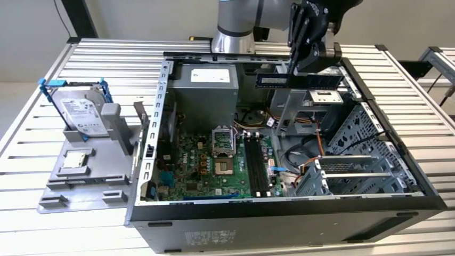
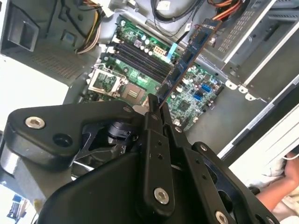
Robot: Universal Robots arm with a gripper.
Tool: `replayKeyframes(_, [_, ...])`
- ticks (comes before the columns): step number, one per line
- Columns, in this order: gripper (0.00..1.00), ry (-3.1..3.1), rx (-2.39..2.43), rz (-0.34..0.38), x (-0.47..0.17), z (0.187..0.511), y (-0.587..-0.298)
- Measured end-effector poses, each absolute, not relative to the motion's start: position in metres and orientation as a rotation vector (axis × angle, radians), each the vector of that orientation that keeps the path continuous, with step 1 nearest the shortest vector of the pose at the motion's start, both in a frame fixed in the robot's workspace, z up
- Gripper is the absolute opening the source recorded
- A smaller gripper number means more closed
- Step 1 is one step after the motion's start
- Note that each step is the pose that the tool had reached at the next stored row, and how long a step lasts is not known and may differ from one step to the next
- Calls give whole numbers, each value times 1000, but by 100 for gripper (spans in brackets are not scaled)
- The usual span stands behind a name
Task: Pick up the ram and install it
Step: 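Pick up the ram and move it above insertion slot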
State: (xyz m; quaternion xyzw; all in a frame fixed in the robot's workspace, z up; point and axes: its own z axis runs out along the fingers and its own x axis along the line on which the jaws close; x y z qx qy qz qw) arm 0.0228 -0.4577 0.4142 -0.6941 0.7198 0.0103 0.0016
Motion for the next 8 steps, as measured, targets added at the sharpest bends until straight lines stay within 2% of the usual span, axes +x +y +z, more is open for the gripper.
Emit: replayKeyframes(8, [0, 2259, -2179, 33, 23, 414, -446])
